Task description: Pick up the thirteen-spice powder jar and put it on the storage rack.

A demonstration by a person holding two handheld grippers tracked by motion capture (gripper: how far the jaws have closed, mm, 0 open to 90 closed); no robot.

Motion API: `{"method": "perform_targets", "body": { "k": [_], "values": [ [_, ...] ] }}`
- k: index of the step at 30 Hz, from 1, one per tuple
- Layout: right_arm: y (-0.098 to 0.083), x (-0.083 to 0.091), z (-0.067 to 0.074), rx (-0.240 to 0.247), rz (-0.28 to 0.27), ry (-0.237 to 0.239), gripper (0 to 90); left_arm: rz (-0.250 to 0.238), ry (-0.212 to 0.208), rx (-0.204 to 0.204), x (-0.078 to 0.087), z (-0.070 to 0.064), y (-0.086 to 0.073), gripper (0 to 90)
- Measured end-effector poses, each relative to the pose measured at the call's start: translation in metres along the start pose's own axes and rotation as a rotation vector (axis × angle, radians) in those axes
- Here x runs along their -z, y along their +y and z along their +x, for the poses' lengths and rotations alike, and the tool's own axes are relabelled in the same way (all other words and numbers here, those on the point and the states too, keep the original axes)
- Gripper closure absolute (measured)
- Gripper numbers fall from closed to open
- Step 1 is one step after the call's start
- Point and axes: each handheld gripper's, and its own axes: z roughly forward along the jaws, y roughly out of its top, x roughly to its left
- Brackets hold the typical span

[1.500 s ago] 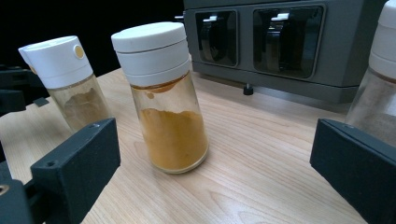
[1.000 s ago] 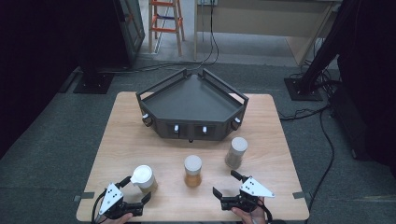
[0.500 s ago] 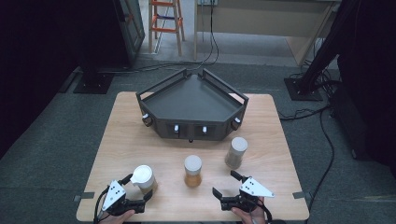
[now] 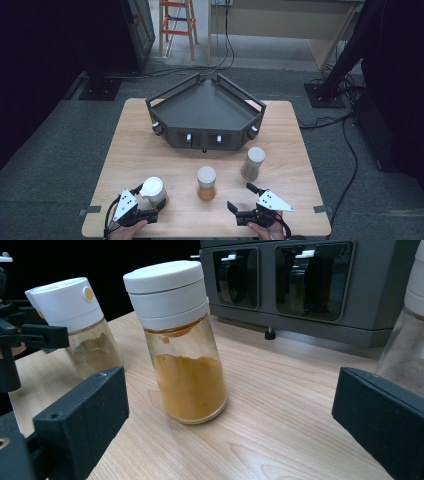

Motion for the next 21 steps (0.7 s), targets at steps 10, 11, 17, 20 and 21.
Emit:
{"method": "perform_targets", "body": {
  "k": [10,11,17,20,21],
  "values": [
    [-0.0004,-0.0019,-0.0001,-0.006,0.007,0.005,1.5,0.001,-0.007,-0.012,-0.0057,0.002,0.0011,29.3],
    [-0.0005,-0.0018,-0.0001,-0.004,0.008,0.005,1.5,0.002,-0.004,-0.017,-0.0056,0.001,0.0014,29.5],
    [-0.0009,-0.0018,-0.0001,-0.005,0.012,0.007,1.5,0.005,-0.006,-0.017,-0.0038,-0.0004,0.0021,30.1],
    [-0.0008,-0.0018,0.0002,-0.002,0.012,0.009,1.5,0.003,-0.003,-0.019,-0.0028,-0.0022,0.0047,30.2],
    [-0.0008,-0.0018,0.0002,-0.003,0.012,0.01,1.5,0.003,-0.003,-0.023,-0.002,-0.0021,0.0066,30.2]
  ]
}}
